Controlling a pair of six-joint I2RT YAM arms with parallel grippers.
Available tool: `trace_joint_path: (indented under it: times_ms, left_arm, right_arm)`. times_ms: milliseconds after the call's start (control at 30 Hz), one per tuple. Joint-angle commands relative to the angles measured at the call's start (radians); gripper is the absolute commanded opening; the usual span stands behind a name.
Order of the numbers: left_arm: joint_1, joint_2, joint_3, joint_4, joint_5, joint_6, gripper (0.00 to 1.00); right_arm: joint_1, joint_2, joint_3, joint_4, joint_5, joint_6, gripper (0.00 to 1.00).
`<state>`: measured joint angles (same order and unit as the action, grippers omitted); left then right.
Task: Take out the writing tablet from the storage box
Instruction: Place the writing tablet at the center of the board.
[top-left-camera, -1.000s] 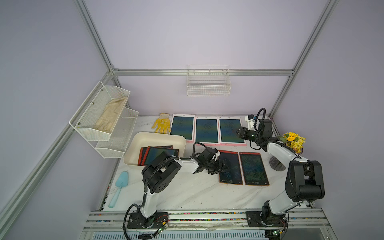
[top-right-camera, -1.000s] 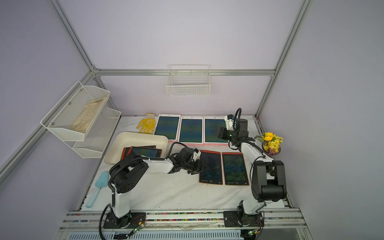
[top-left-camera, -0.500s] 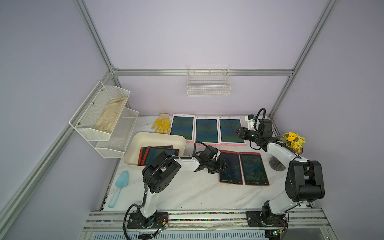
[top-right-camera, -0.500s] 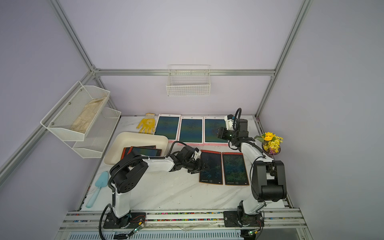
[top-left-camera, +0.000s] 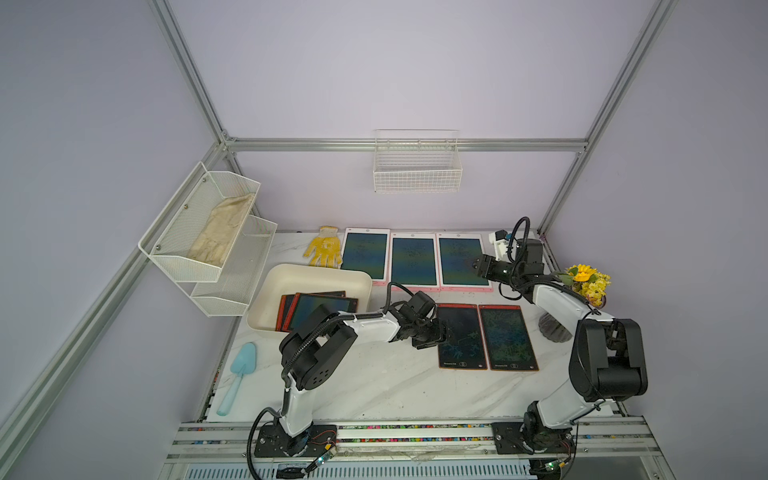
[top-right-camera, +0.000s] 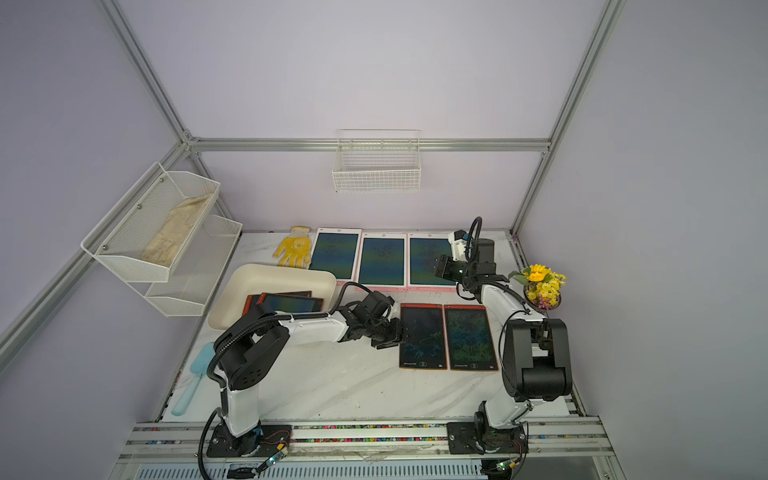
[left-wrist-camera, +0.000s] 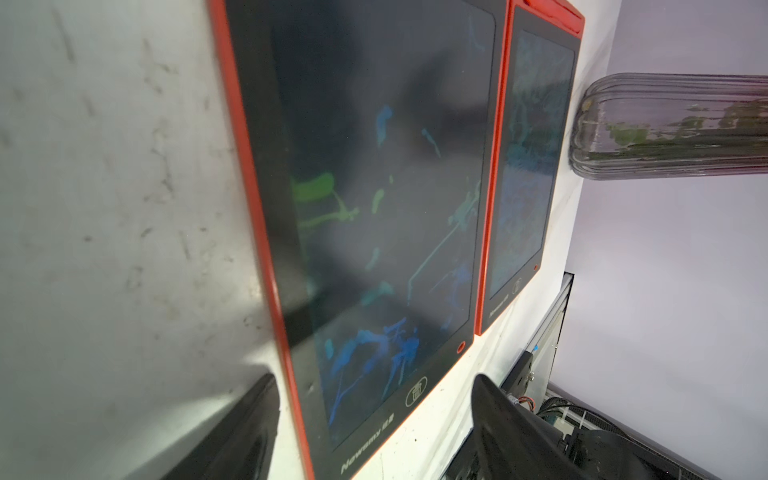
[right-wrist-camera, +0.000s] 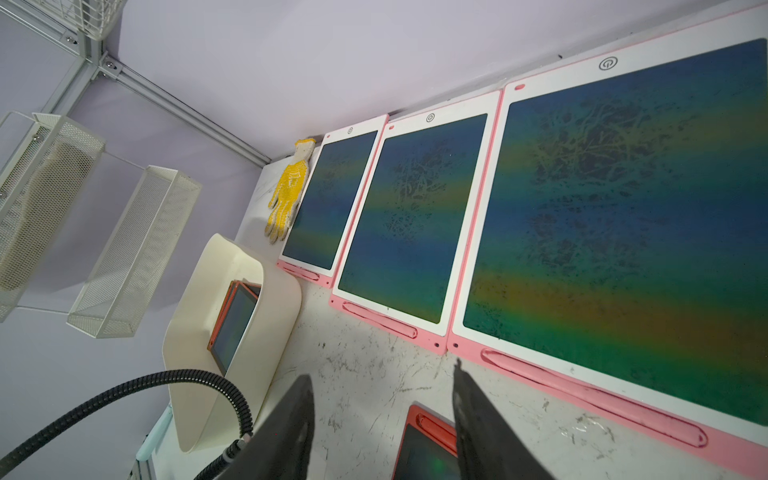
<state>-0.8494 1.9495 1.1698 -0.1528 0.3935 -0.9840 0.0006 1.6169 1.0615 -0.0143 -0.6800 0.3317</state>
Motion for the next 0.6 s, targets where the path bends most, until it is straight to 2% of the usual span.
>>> trace_joint_path:
  times_ms: [0,133,233,433,567]
  left_arm:
    - [-0.007,0.036,-0.017,-0.238,-0.102,0.01,0.72]
    - [-0.008,0.003,-0.041,-0.25,-0.124,0.002,0.71]
    - [-0.007,-0.056,-0.056,-0.295,-0.18,0.008,0.71]
    - [0.002,-0.207,-0.033,-0.447,-0.298,0.025,0.71]
    - [0.029,-0.313,-0.03,-0.596,-0.4,-0.007,0.72]
  right_arm:
    - [-0.005,0.011,-0.002,0.022,-0.014,-0.005,0.56]
    - [0.009,0.023,0.009,0.013,0.0,-0.008,0.56]
    - [0.049,0.037,0.033,-0.009,0.047,-0.019,0.56]
    - [0.201,0.137,0.158,-0.046,0.126,-0.029,0.55]
    - [0.297,0.235,0.283,-0.085,0.147,-0.049,0.54]
